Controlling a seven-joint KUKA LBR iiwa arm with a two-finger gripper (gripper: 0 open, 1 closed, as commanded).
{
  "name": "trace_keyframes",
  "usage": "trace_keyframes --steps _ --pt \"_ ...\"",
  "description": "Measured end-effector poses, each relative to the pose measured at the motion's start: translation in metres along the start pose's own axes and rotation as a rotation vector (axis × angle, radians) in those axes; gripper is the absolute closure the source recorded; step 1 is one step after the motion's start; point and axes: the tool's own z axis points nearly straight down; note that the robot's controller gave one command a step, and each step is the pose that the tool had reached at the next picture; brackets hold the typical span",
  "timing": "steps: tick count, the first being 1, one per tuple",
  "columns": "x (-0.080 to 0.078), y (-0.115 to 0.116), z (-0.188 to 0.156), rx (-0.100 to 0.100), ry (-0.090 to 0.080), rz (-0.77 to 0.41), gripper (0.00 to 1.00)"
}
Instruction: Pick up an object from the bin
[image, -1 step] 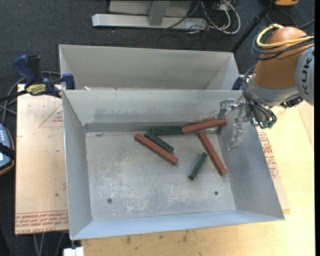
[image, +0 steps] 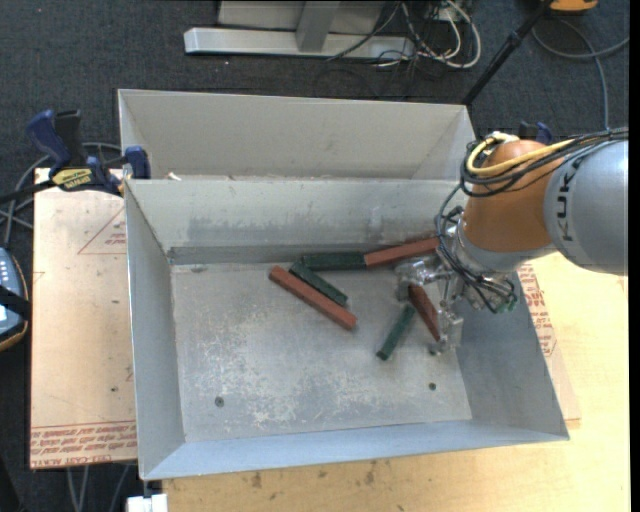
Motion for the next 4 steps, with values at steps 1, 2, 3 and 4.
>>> trace_keyframes --steps 1,2,3,4 --pt "-0.014 0.028 -0.01 0.003 -0.005 -0.276 0.0" --pt "-0.012 0.033 -0.002 0.003 -0.003 -0.391 0.0" --pt "-0.012 0.033 -0.003 0.004 -0.004 -0.391 1.0" --pt "-0.01 0.054 -0.135 0.008 -0.01 -0.522 1.0"
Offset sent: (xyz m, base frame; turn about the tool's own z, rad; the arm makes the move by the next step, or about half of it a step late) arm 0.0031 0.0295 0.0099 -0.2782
